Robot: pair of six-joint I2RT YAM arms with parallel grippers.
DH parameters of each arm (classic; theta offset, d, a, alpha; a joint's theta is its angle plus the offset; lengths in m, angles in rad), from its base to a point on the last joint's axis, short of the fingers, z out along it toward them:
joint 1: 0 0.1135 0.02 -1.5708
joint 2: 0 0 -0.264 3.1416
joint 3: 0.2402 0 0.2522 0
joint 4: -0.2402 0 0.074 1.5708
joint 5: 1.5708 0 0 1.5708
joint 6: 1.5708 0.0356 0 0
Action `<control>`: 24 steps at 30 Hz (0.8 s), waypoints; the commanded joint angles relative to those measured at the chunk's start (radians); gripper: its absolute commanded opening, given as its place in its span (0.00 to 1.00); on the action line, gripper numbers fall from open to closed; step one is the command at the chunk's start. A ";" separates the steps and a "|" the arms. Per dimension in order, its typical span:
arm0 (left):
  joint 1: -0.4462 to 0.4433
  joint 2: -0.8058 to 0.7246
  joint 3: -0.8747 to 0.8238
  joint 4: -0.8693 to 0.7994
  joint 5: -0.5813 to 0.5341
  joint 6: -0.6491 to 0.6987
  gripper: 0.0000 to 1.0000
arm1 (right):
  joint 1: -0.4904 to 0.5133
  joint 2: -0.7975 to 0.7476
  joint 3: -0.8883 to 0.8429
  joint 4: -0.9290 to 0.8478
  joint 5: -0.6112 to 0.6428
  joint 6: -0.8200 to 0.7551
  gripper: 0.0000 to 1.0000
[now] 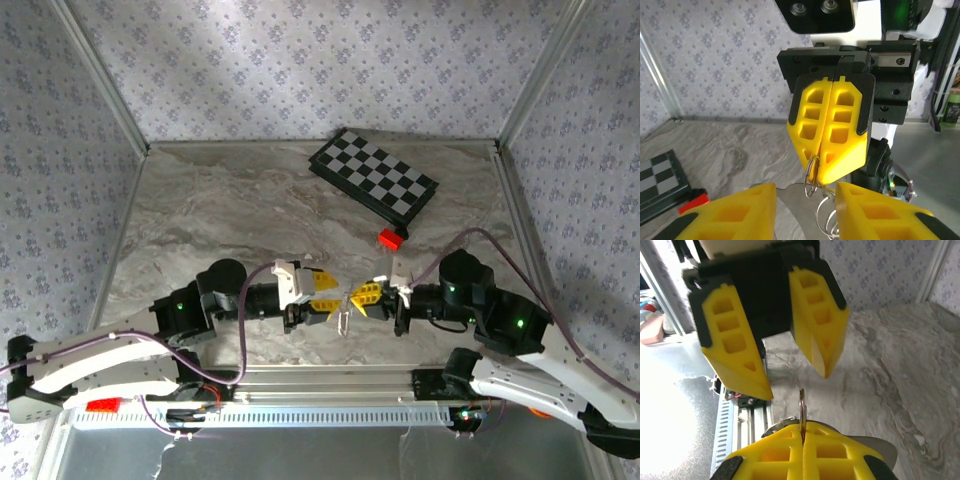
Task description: Put the keys on the keyring
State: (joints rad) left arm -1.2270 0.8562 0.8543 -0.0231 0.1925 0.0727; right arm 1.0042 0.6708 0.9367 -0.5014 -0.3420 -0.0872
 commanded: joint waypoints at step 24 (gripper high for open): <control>-0.008 0.068 0.100 -0.163 -0.043 0.079 0.35 | 0.051 0.204 0.246 -0.327 0.047 -0.173 0.00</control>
State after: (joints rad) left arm -1.2270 0.9131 0.9234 -0.2237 0.1623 0.1417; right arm 1.0473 0.8803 1.1492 -0.8211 -0.2836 -0.2306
